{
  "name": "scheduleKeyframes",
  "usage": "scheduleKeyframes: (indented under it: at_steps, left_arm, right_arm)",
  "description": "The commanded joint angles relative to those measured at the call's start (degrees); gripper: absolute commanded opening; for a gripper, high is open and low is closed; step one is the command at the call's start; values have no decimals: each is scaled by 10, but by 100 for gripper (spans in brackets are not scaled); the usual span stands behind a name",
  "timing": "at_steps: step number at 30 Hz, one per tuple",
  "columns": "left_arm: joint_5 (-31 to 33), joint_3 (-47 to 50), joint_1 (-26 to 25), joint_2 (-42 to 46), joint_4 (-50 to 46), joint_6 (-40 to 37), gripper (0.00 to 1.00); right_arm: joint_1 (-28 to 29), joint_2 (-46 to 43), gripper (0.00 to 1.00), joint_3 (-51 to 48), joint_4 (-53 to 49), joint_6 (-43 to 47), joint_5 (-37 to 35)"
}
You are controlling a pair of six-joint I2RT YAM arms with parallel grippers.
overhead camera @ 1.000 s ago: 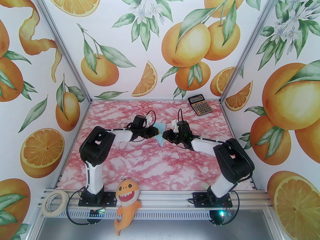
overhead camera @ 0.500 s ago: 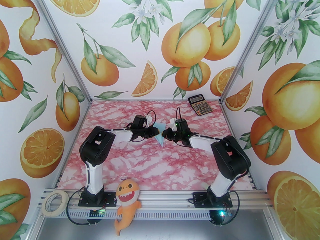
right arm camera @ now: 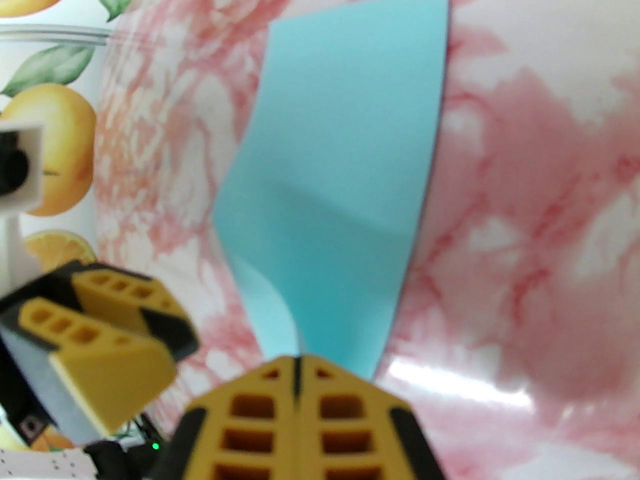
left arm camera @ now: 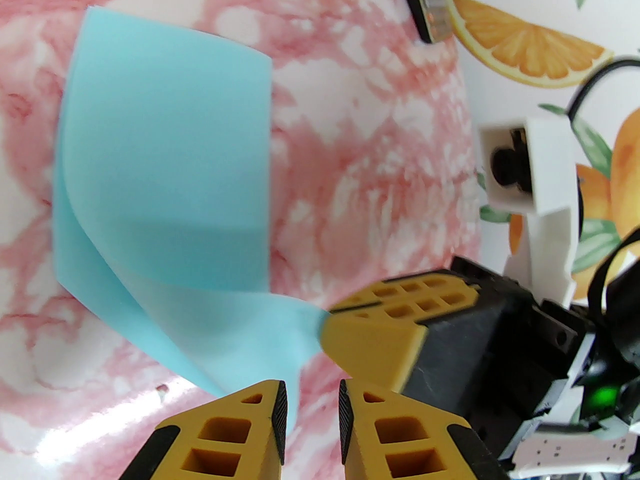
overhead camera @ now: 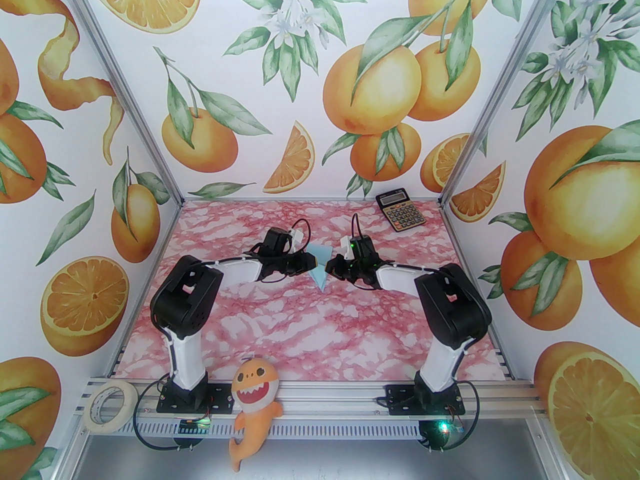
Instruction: Fold a paper plane with a square sheet of paper (fold left side to right side)
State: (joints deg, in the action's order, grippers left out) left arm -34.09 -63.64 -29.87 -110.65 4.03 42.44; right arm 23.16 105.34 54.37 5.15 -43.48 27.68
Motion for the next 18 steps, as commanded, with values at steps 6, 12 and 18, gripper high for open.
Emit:
scheduleKeyframes:
  at_steps: [6,12,18]
  left_arm:
    - [-31,-10,-20,-10,-19,-24,22]
    - [-31,-13,-23,-27,-20,-27,22]
    - [-36,-16,-24,-41,-19,-29,22]
  right_arm:
    - [-9,24,0,26,-8,20,18]
    - [-15,36,0,38,-15,28,24]
    - [-19,43,0,43,-15,29,25]
